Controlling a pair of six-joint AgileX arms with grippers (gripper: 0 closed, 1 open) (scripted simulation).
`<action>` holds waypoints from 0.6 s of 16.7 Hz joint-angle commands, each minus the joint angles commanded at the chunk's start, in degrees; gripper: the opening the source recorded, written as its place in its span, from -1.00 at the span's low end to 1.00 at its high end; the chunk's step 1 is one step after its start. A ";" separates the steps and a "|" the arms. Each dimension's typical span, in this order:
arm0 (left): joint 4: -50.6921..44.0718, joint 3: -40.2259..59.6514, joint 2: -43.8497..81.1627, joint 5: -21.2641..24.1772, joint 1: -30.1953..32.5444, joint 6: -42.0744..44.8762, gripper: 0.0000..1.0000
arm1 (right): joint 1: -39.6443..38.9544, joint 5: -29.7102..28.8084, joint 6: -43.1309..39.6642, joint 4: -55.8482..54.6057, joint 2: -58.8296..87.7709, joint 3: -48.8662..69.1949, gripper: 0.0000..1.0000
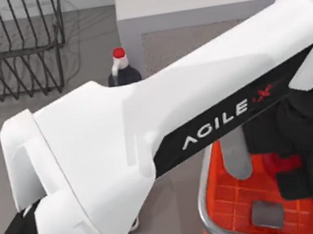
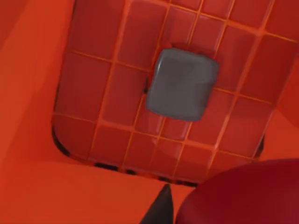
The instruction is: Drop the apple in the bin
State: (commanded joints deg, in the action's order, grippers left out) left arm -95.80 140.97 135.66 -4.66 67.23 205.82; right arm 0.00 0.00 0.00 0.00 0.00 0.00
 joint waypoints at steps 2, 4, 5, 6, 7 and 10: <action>3.61 -4.50 -0.91 0.07 -0.16 -0.01 -1.00 | 0.00 0.00 0.00 0.00 0.00 0.00 1.00; 8.16 -11.00 -2.01 0.14 -0.11 0.29 -1.00 | 0.00 0.00 0.00 0.00 0.00 0.00 1.00; 10.55 -14.32 -2.56 0.17 -0.07 0.48 -1.00 | 0.00 0.00 0.00 0.00 0.00 0.00 1.00; 12.80 -17.21 -3.09 0.19 -0.05 0.66 -1.00 | 0.00 0.00 0.00 0.00 0.00 0.00 1.00; 14.80 -19.48 -3.54 0.18 -0.04 0.82 -1.00 | 0.00 0.00 0.00 0.00 0.00 0.00 1.00; 17.90 -22.67 -4.23 0.16 -0.07 1.07 -1.00 | 0.00 0.00 0.00 0.00 0.00 0.00 1.00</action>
State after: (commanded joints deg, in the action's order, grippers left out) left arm -77.90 118.30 131.43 -4.50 67.16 206.89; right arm 0.00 0.00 0.00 0.00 0.00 0.00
